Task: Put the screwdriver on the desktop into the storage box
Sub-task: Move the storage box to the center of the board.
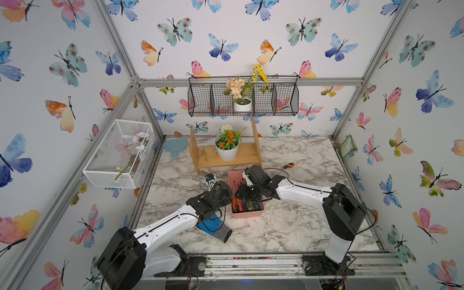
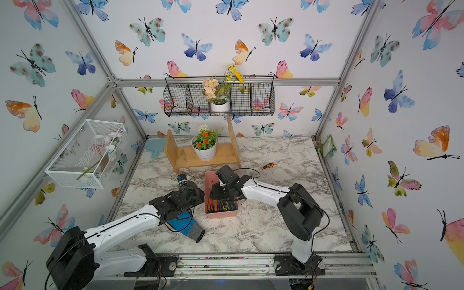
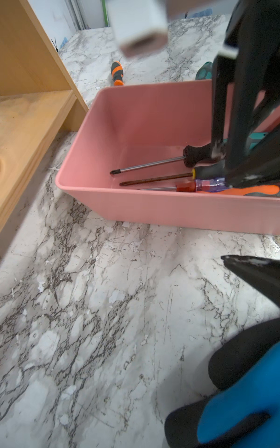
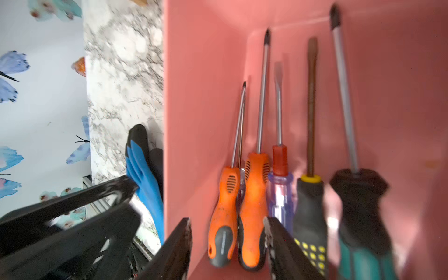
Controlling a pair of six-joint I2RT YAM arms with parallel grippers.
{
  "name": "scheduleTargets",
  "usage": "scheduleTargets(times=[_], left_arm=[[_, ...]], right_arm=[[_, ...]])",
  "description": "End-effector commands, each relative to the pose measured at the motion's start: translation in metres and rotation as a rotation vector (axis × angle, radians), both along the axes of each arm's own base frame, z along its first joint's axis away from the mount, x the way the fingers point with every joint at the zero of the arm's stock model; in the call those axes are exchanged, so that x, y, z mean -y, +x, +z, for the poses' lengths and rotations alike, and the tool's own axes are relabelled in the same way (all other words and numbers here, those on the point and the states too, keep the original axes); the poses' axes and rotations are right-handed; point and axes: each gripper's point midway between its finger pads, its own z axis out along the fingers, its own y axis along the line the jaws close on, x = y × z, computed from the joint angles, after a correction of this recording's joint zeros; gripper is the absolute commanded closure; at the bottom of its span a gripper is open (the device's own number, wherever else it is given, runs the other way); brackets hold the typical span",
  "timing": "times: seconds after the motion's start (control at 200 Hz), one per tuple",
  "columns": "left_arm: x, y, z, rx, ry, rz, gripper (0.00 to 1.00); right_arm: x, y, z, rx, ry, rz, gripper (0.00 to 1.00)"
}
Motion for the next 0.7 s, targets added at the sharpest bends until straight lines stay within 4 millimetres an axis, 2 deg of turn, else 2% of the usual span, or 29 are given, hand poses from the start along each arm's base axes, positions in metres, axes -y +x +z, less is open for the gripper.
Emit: scheduleTargets(times=[0.0, 0.105, 0.195, 0.315, 0.4, 0.44, 0.596, 0.696], left_arm=[[0.012, 0.005, 0.002, 0.004, 0.027, -0.045, 0.57], [0.017, 0.006, -0.005, -0.011, 0.050, -0.054, 0.63], [0.018, 0.006, -0.012, -0.028, 0.066, -0.048, 0.68], [0.018, 0.008, -0.016, -0.035, 0.081, -0.046, 0.77], [0.014, 0.008, -0.019, -0.040, 0.099, -0.030, 0.90], [0.010, 0.007, -0.020, -0.041, 0.108, -0.017, 0.92], [-0.004, 0.006, -0.019, -0.037, 0.151, 0.024, 0.94], [-0.013, 0.004, -0.014, -0.019, 0.176, 0.043, 0.94]], right_arm=[[0.062, 0.024, 0.017, 0.107, -0.082, -0.144, 0.47], [0.120, 0.038, 0.026, 0.143, -0.085, -0.288, 0.47], [0.165, 0.043, 0.026, 0.153, -0.136, -0.351, 0.47], [0.206, 0.044, 0.024, 0.151, -0.229, -0.393, 0.47], [0.217, 0.045, 0.028, 0.170, -0.241, -0.410, 0.47], [0.219, 0.046, 0.029, 0.175, -0.243, -0.410, 0.47], [0.215, 0.048, 0.023, 0.170, -0.260, -0.364, 0.47], [0.210, 0.049, 0.009, 0.149, -0.307, -0.278, 0.47]])
